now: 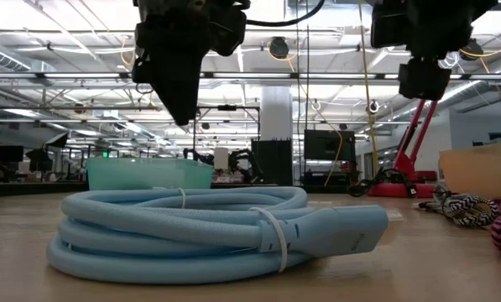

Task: Pick & Place USB Port
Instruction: Put the white USB cable into the blue bin

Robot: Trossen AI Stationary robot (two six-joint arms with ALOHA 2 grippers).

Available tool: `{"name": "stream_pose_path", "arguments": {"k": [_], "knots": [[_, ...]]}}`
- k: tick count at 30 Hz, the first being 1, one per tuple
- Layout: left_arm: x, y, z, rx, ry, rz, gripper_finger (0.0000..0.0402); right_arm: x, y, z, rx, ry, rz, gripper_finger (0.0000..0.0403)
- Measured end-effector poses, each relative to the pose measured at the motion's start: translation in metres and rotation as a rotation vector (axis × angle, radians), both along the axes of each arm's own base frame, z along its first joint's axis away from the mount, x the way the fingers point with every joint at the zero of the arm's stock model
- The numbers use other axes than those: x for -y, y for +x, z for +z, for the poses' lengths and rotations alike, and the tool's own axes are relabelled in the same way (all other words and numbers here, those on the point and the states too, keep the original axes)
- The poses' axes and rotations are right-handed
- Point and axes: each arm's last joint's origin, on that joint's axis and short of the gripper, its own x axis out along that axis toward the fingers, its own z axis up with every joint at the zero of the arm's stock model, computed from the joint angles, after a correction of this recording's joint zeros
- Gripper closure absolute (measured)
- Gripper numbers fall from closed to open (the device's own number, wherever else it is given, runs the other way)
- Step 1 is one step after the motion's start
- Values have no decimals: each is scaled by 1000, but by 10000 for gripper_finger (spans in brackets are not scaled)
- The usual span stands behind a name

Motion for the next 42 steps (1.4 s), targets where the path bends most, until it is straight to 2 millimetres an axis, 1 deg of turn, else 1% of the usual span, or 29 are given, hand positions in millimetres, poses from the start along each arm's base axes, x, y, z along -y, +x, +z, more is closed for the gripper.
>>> {"name": "stream_pose_path", "arguments": {"k": [8, 13, 16, 20, 23, 25, 29, 34, 36, 39, 42], "knots": [[0, 2, 0, 18, -1, 14, 314, -15, 3, -3, -10, 6, 59, 165], [7, 0, 0, 16, -13, -5, 314, -35, 9, -8, -39, -8, 61, 165], [17, -3, 0, 14, -18, -28, 314, -51, 15, -6, -66, -46, 17, 165], [33, -9, 0, 14, -19, -66, 314, -68, 24, -3, -134, -63, -173, 171], [49, -15, 0, 19, -4, -92, 314, -77, 28, -3, -295, -14, -382, 188], [60, -19, 1, 25, 4, -103, 314, -83, 34, -8, -391, 15, -462, 203], [84, -29, 1, 65, 30, -99, 314, -97, 51, -11, -453, 97, -531, 230], [111, -40, 3, 151, 73, -99, 314, -108, 67, -23, -577, 172, -538, 261], [117, -45, 3, 165, 92, -89, 314, -110, 70, -27, -611, 188, -529, 271], [124, -50, 3, 182, 109, -74, 314, -111, 72, -35, -655, 168, -532, 282], [129, -53, 4, 192, 111, -60, 314, -109, 74, -37, -639, 148, -547, 289]]}}
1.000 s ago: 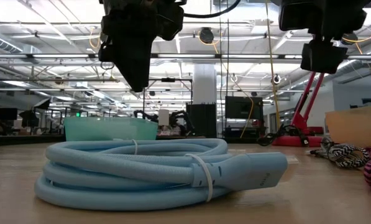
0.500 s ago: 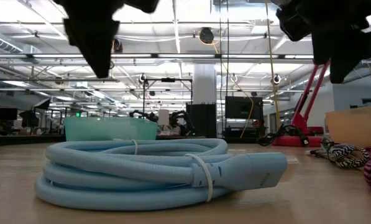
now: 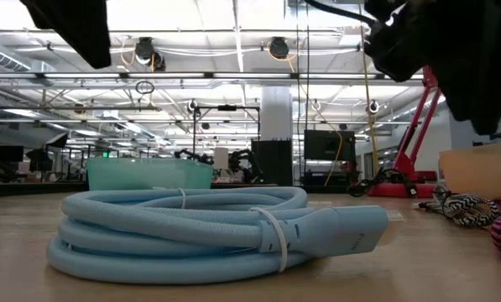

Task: Pick & Place USB Port
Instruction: Put the white USB cable into the blue bin

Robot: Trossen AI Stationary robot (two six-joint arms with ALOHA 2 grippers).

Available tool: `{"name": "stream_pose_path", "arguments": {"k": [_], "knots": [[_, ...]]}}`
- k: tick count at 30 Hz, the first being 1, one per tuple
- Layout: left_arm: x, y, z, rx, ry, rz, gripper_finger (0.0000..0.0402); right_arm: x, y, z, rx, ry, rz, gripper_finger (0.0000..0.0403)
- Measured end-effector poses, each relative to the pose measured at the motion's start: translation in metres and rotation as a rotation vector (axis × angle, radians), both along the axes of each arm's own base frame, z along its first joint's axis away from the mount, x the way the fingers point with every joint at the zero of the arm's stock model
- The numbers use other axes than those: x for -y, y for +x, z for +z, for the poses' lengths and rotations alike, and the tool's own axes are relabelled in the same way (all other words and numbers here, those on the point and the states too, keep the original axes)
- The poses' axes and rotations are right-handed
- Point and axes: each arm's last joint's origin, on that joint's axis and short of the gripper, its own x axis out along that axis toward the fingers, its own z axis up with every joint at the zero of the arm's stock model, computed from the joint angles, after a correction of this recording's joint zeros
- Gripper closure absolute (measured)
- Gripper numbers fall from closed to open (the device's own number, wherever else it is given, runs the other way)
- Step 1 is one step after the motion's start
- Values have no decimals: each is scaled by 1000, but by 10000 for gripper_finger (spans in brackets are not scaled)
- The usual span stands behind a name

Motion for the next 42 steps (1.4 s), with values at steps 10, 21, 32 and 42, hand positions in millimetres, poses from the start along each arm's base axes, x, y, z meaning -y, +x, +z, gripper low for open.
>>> {"name": "stream_pose_path", "arguments": {"k": [10, 21, 32, 42], "knots": [[7, -6, 0, 1, 2, -17, 314, 5, 19, 6, 254, -105, 25, 291], [7, -6, 0, 0, 4, -19, 314, -1, 25, 13, 602, -124, 995, 291], [6, -5, 0, 9, -82, 157, 314, 5, -12, -4, 244, -519, 1647, 253], [-3, 2, 0, 28, -172, 378, 314, 5, -13, -7, 266, -574, 1860, 213]]}}
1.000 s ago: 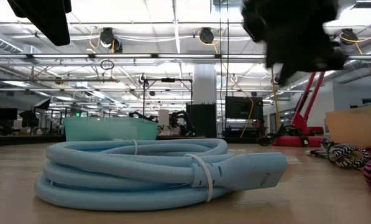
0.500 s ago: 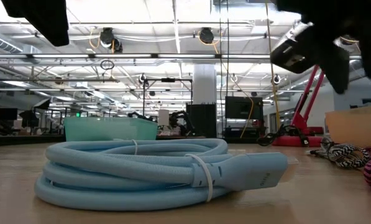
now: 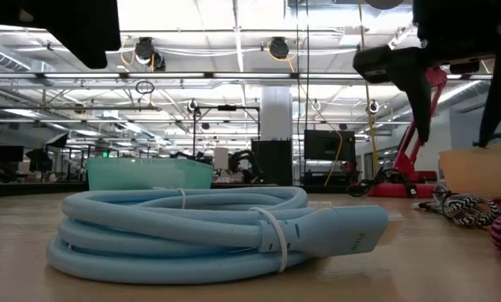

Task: Pick & Place USB Port
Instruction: Put the white USB cable into the blue bin

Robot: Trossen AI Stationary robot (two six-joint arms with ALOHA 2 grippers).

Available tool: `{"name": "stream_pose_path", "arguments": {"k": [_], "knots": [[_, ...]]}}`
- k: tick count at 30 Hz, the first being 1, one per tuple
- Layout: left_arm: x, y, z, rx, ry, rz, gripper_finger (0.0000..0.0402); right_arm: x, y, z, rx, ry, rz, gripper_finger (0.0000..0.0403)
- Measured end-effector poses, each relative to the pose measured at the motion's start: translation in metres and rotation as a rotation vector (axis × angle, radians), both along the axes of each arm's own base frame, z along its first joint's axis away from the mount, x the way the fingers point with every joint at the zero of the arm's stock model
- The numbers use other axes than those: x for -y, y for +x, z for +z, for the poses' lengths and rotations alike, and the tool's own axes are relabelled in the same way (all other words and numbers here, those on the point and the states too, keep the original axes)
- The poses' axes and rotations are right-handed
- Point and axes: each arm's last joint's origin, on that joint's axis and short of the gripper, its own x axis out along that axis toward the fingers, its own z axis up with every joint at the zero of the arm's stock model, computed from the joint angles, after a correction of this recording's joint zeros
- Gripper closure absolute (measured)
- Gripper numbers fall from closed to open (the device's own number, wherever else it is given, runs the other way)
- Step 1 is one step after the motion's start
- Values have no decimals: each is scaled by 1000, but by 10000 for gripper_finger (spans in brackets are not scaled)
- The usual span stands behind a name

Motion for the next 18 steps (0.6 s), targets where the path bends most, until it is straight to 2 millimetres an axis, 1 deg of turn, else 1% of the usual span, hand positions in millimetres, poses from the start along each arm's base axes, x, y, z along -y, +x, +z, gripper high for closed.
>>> {"name": "stream_pose_path", "arguments": {"k": [3, 10, 18], "knots": [[-1, 1, 0, 17, -2, 47, 314, -2, -4, -5, -11, -11, 16, 214], [-2, 2, 1, 45, -3, 116, 314, 0, -11, -30, 6, 3, -3, 224], [-3, 2, 1, 71, 8, 150, 314, 1, -13, -43, 54, 27, -23, 228]]}}
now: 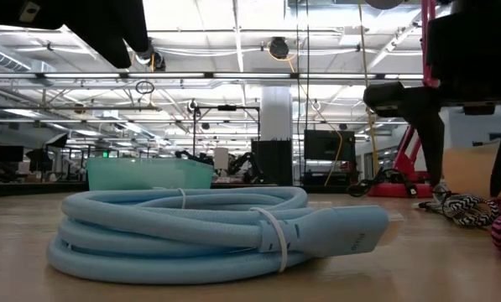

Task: Pick & Place USB Port
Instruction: Put the white USB cable into the blue bin

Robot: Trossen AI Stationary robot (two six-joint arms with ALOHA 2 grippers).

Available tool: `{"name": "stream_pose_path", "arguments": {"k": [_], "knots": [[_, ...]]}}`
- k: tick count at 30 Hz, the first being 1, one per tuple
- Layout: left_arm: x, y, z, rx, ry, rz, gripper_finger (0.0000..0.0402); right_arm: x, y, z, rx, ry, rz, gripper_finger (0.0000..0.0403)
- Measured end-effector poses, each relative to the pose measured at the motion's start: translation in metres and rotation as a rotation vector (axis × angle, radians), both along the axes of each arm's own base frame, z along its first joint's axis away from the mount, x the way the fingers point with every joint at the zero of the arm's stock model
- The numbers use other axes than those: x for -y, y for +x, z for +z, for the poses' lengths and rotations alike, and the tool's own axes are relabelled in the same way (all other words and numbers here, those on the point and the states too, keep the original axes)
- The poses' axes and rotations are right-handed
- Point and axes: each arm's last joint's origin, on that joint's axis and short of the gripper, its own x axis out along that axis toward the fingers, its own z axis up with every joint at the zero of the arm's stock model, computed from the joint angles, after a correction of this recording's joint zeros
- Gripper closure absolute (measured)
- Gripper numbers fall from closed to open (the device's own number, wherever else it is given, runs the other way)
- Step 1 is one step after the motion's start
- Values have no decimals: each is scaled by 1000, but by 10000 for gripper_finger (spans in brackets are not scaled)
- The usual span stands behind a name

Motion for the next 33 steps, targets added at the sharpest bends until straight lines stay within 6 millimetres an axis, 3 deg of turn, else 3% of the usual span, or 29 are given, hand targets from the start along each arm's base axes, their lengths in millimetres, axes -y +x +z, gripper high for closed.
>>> {"name": "stream_pose_path", "arguments": {"k": [12, 25, 33], "knots": [[1, 1, 0, 14, -12, 8, 314, 3, -1, -4, 22, -30, -66, 263], [3, 3, 2, 39, -26, 0, 314, 3, -2, -5, 12, -17, -111, 394], [3, 3, 2, 41, -30, 4, 314, 3, -2, -5, 11, -11, -134, 395]]}}
